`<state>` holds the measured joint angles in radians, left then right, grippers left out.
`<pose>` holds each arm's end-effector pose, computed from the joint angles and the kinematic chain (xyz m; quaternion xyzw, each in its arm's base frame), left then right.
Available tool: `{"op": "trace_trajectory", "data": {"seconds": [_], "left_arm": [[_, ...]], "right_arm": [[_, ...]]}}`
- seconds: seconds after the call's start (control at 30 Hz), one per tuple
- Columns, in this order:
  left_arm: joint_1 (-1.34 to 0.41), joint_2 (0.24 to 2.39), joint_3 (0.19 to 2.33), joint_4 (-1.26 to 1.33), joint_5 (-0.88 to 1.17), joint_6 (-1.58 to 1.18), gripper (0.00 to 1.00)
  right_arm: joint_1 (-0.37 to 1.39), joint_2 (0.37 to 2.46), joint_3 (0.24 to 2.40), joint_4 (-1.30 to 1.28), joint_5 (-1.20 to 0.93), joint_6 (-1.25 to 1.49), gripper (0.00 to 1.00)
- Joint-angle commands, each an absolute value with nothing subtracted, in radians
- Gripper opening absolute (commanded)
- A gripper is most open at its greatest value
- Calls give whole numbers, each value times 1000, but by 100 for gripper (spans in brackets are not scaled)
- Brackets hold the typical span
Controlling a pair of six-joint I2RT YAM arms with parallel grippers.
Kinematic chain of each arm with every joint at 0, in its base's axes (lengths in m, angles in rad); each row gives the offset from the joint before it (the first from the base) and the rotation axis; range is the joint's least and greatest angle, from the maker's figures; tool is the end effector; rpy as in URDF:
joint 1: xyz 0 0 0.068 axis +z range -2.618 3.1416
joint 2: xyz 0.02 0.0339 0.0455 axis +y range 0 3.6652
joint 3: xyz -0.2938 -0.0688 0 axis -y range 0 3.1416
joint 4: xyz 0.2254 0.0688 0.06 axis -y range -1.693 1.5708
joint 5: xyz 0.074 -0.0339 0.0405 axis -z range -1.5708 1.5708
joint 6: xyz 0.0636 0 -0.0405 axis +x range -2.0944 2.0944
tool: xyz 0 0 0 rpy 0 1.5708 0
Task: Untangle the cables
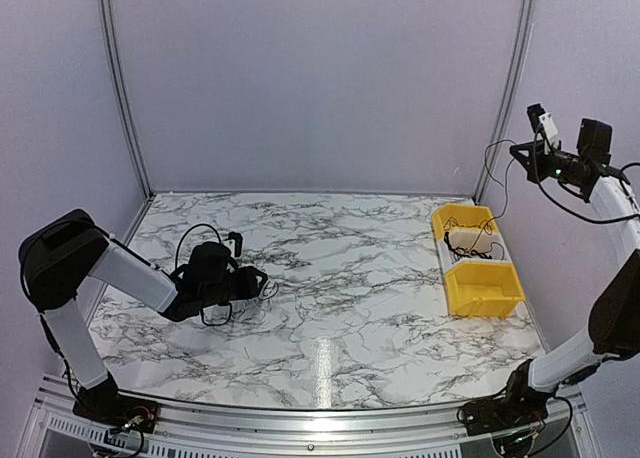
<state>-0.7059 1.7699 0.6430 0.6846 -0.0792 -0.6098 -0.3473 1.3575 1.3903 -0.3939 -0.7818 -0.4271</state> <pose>0.2721 -0.2253 0.1649 0.0194 0.8444 -0.3002 0.4433 0.2904 -0.0574 0.4259 -0.2468 0.7513 0.0917 0.6052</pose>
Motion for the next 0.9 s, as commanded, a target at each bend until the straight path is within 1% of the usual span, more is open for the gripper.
{"op": "trace_trajectory", "data": {"seconds": [0.0,0.3,0.53,0.83,0.87], "left_arm": [[-707,1742,630,673,-80,-605,36],[-707,1732,626,673,-77,-604,36],[-707,1729,626,673,-80,-602,37],[-707,1730,628,672,-77,-604,37],[-707,1727,630,673,-74,-604,37]], "right_arm": [[-351,1369,1433,-334,-674,-399,0],[-351,1422,1256,-335,-590,-522,0],[-351,1481,1159,-376,-560,-611,0],[-318,1587,1164,-492,-496,-700,0],[-312,1599,1174,-512,-481,-708,2]]}}
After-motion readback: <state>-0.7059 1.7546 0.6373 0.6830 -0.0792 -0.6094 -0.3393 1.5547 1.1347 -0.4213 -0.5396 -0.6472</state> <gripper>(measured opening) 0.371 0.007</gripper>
